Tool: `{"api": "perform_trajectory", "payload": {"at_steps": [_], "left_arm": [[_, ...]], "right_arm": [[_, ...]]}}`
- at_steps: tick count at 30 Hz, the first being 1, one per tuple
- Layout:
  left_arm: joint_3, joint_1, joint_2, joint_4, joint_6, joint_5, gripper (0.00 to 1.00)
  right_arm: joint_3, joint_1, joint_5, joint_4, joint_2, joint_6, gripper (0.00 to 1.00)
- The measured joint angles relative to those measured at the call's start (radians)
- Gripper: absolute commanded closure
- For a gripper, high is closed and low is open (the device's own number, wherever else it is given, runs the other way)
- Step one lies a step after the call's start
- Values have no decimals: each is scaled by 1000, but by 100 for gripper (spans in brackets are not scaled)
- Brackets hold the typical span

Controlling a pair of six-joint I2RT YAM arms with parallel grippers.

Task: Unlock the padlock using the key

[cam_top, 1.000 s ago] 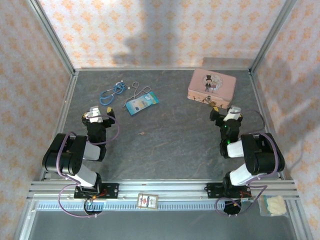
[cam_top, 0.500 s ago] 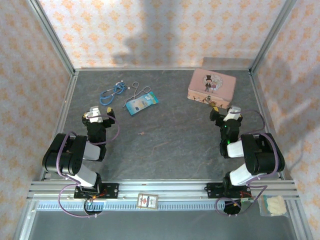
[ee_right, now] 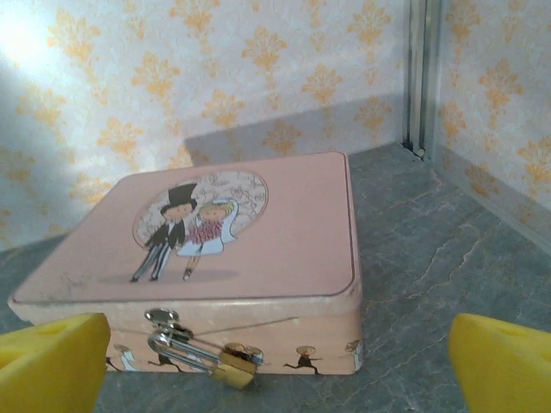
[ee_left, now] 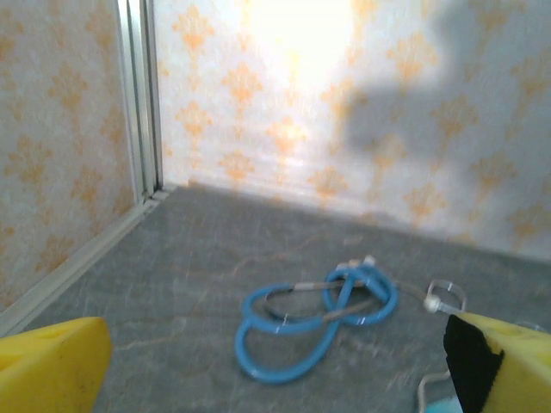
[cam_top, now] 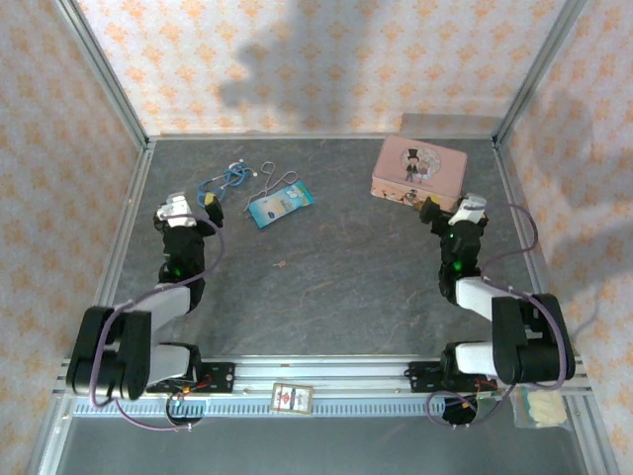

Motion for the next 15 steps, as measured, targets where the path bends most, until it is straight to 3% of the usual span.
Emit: {"api": "perform_trajectory", "payload": {"at_steps": [7,15], "left_arm": [[146,-3,-121,-360,-218,31,1],[161,-128,-90,-471,-441,74,1]], "right_arm": [[100,96,22,-320,-136,117,5],[356,249,-4,-711,-103,272,11]]}}
